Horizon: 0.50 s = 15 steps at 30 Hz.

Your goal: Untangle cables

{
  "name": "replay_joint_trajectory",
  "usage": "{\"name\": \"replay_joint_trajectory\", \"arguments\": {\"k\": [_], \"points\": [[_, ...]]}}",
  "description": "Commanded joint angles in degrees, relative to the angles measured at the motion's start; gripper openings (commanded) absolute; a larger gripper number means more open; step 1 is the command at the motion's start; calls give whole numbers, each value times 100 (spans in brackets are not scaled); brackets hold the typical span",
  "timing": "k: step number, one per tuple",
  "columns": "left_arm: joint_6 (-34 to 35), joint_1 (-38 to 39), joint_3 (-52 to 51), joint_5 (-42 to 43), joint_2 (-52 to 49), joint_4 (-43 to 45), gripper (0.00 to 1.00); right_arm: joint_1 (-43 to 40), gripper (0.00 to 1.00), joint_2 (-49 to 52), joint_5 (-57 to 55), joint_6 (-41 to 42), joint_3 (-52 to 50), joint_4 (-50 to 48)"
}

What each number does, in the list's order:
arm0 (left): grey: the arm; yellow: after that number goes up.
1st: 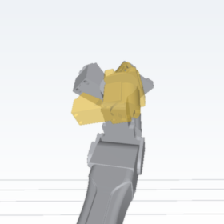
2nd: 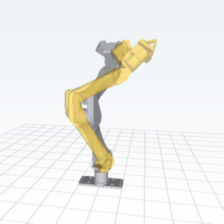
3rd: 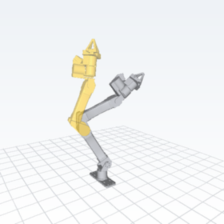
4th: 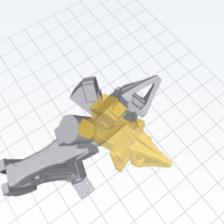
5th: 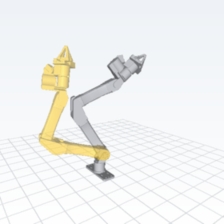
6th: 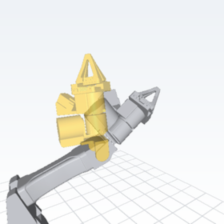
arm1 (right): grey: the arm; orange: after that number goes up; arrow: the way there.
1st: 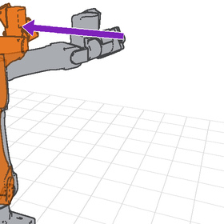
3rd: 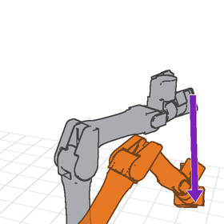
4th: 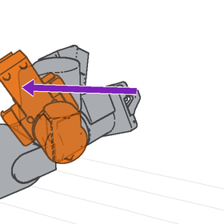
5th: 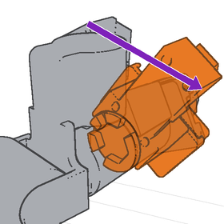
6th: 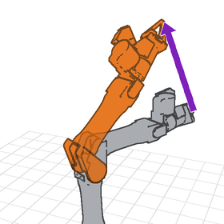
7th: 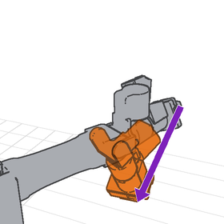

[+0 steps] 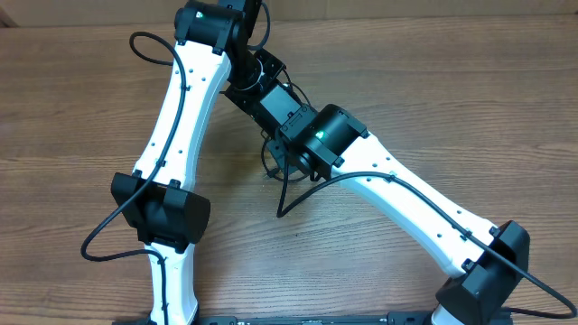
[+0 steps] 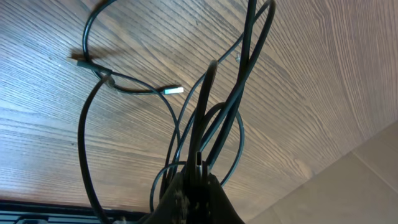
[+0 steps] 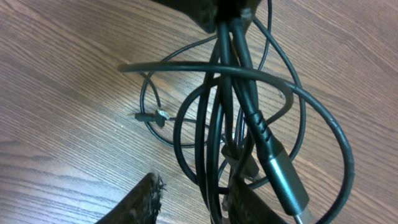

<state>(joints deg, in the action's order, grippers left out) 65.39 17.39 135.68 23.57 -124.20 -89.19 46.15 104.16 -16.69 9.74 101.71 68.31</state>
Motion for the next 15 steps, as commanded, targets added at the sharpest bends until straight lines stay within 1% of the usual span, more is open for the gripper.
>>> {"name": "replay_joint_trajectory", "arguments": {"k": [1, 4, 9, 15], "points": [[-140, 26, 44, 398, 13, -63, 4, -160, 38, 70, -39, 240, 376, -42], [-240, 24, 44, 498, 13, -59, 4, -177, 42, 33, -17, 240, 544, -20], [-280, -15, 44, 763, 13, -55, 4, -188, 42, 20, 247, 236, 562, 31], [-286, -245, 44, 1178, 13, -63, 4, -195, 42, 31, 264, 240, 551, 118]]}}
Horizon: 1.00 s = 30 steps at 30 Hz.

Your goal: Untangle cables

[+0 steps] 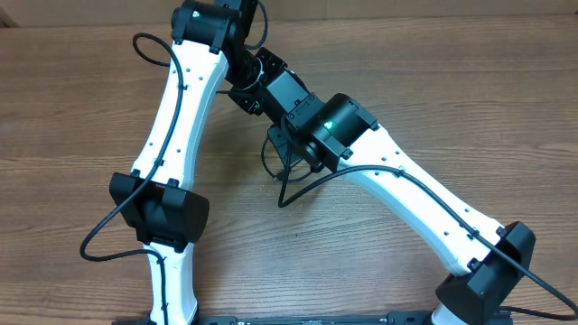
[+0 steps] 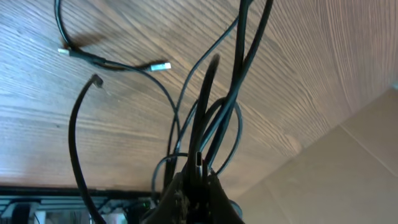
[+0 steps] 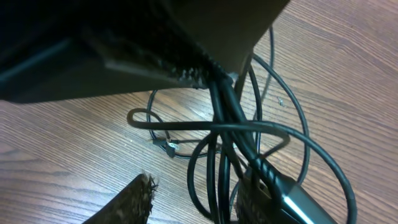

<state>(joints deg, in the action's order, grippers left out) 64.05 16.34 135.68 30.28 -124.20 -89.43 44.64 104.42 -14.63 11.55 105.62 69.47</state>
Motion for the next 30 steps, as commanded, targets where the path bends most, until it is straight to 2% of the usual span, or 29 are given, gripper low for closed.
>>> {"name": "replay_joint_trajectory", "arguments": {"k": [1, 4, 7, 10, 15, 20, 26, 30], "points": [[-155, -160, 44, 546, 13, -39, 4, -44, 41, 7, 57, 59, 160, 2], [-247, -221, 44, 723, 13, -39, 4, -79, 41, 4, 57, 59, 160, -20], [-284, -254, 44, 772, 13, -59, 4, -136, 33, 7, 57, 59, 160, -22], [-363, -273, 44, 809, 13, -59, 4, -199, 33, 7, 52, 59, 160, -20], [-389, -306, 44, 833, 13, -76, 4, -286, 14, 7, 70, 61, 160, -17], [-389, -321, 44, 634, 13, -70, 5, -291, 4, 4, 369, 63, 197, -22], [-389, -321, 44, -295, 13, -146, 7, -321, 4, -116, 584, 590, 461, 70], [-560, -321, 44, -686, 13, -208, 13, -448, 4, -433, 824, 651, 551, 96]]}}
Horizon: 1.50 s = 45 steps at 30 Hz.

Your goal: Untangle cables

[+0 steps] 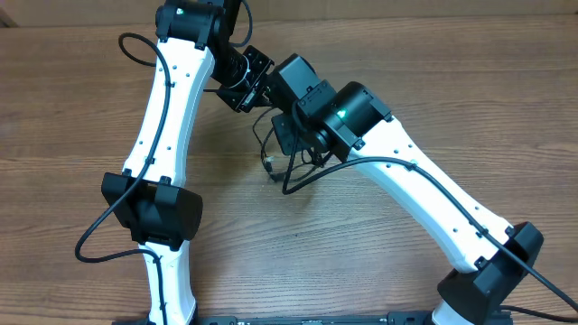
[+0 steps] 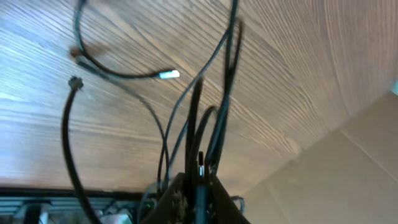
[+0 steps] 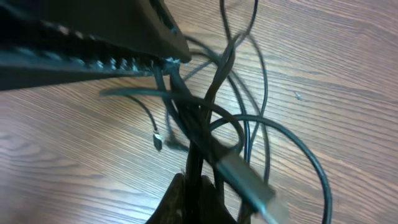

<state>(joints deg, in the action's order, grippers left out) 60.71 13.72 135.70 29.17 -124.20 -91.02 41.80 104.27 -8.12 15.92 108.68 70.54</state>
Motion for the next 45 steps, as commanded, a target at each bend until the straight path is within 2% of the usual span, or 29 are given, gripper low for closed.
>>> {"name": "replay_joint_trajectory", "arguments": {"k": [1, 5, 9, 10, 15, 19, 22, 25, 30, 33, 36, 41, 45], "points": [[-232, -59, 42, -634, 13, -66, 18, -199, 4, -494, 247, 236, 245, -20], [-306, -57, 42, -671, 13, -76, 40, -372, 4, -787, 393, 498, 245, -22], [-439, -57, 42, -667, 13, -72, 78, -614, 4, -966, 870, 507, 245, -2], [-501, -57, 42, -658, 13, -70, 80, -704, 4, -1010, 1167, 507, 245, -2], [-1174, -68, 42, -177, 13, -15, 82, -1078, 4, -1040, 1967, 490, 238, 98], [-1582, -177, 44, 555, 15, -2, 80, -1351, 4, -1040, 2439, 483, 234, 334], [-1788, -260, 44, 1119, 15, 70, 82, -1526, 4, -1040, 3200, 149, 234, 369], [-2463, -264, 44, 1810, 15, 160, 83, -1641, 4, -1040, 4044, -136, 234, 304], [-2649, -149, 44, 1930, 15, 142, 83, -1681, 4, -1040, 5613, -647, 234, -22], [-2649, -76, 44, 1886, 15, 142, 83, -1681, 4, -1040, 6236, -643, 234, -219], [-2647, -39, 44, 1847, 15, 146, 82, -1683, 4, -1040, 6181, -638, 234, -240], [-2647, -20, 44, 1847, 15, 129, 57, -1683, 4, -1040, 6157, -640, 234, -258], [-2649, -20, 44, 1827, 15, 85, 58, -1683, 4, -1040, 5322, -573, 234, -251]]}}
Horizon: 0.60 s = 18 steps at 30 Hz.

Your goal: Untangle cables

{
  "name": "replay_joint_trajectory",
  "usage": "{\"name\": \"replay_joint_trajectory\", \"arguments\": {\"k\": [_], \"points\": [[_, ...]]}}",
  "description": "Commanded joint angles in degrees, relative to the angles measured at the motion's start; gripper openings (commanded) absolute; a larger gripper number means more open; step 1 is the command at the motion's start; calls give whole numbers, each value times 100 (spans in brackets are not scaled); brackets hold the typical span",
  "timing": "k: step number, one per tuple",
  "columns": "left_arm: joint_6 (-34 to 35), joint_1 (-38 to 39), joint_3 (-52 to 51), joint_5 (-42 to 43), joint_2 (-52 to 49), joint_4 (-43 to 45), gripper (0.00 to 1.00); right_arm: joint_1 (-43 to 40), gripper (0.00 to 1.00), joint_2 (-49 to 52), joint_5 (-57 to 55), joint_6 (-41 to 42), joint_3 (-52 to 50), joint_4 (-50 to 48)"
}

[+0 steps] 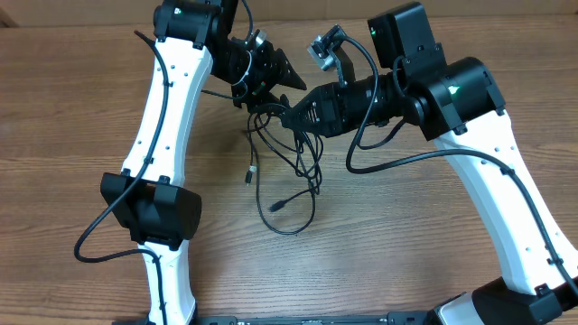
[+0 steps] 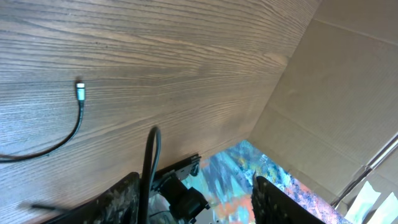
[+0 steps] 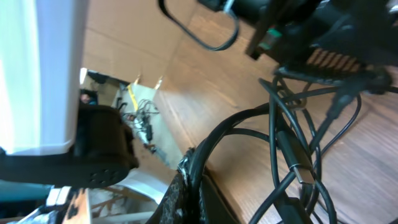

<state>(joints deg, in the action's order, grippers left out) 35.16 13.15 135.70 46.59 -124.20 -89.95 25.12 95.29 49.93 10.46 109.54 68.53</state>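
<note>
A tangle of thin black cables hangs from my right gripper down to the wooden table, with loose ends near the bottom loop. In the right wrist view the right gripper is shut on a thick bunch of the cables. My left gripper is just left of it and above. Seen from the left wrist, the left gripper stands wide open; one black cable runs past its left finger, and a connector end lies on the wood.
The wooden table stretches to both sides. A cardboard wall stands along the back edge. Both white arms rise from bases at the front edge and cross the middle; the left arm's elbow is low at front left.
My left gripper has opened and let the bundle go. The right gripper, still shut on the cables, has swung up and to the right, and the tangle now hangs in longer loops.
First my left gripper held the bundle up, with the right gripper open just under it. It was still open around the strands half a second later. Then it was shut on them beside the left gripper. Now only the right holds the tangle.
</note>
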Motion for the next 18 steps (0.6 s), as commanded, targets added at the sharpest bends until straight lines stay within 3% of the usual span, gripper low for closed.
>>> {"name": "replay_joint_trajectory", "arguments": {"k": [1, 5, 12, 18], "points": [[-92, 37, 44, 59, 15, -22, 61, -15, 4, -142, -798, 55, 149, -50], [-26, 9, 44, -216, 15, -24, 74, -13, 3, -142, -2229, 581, 149, -13], [787, -120, 44, -225, 15, -9, 75, -13, 4, -142, -2767, 654, 149, -33], [861, -162, 44, -223, 15, 4, 73, -13, 4, -140, -3047, 782, 149, -70]]}}
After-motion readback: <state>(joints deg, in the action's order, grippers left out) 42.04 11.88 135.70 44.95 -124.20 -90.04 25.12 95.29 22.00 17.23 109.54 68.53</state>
